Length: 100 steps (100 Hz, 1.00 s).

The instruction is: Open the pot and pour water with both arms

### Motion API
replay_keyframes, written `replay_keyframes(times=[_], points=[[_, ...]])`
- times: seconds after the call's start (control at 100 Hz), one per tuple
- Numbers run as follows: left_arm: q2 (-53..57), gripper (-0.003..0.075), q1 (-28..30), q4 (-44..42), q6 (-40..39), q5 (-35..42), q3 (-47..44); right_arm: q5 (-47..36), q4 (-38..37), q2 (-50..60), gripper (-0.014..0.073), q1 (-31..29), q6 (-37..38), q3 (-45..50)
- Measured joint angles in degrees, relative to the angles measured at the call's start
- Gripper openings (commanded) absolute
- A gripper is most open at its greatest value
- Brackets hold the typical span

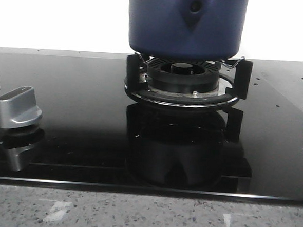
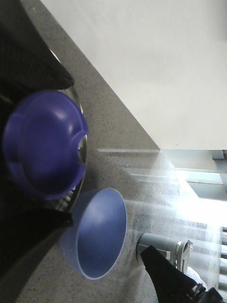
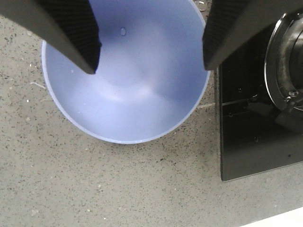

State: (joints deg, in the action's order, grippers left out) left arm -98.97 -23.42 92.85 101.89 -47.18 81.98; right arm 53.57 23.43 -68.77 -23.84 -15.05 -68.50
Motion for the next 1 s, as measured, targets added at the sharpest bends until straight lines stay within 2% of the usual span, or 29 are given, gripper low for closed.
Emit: replay_keyframes(times=[0.41,0.58,1.0], points=[[6.31,0.0469,0.13,2.28,0.00,0.00,0.00,-0.05,0.00,0.00,0.0423,0.00,0.00,0.00],[10.39,0.0468,1.98,3.85,0.00,-0.23,2.25,-0.05,0.00,0.00,0.0423,0.00,0.00,0.00],[12.56,0.0398,3.56,4.51,0.00,-1.21,3.99,-0.05,0.00,0.00,0.0423,0.00,0.00,0.00]])
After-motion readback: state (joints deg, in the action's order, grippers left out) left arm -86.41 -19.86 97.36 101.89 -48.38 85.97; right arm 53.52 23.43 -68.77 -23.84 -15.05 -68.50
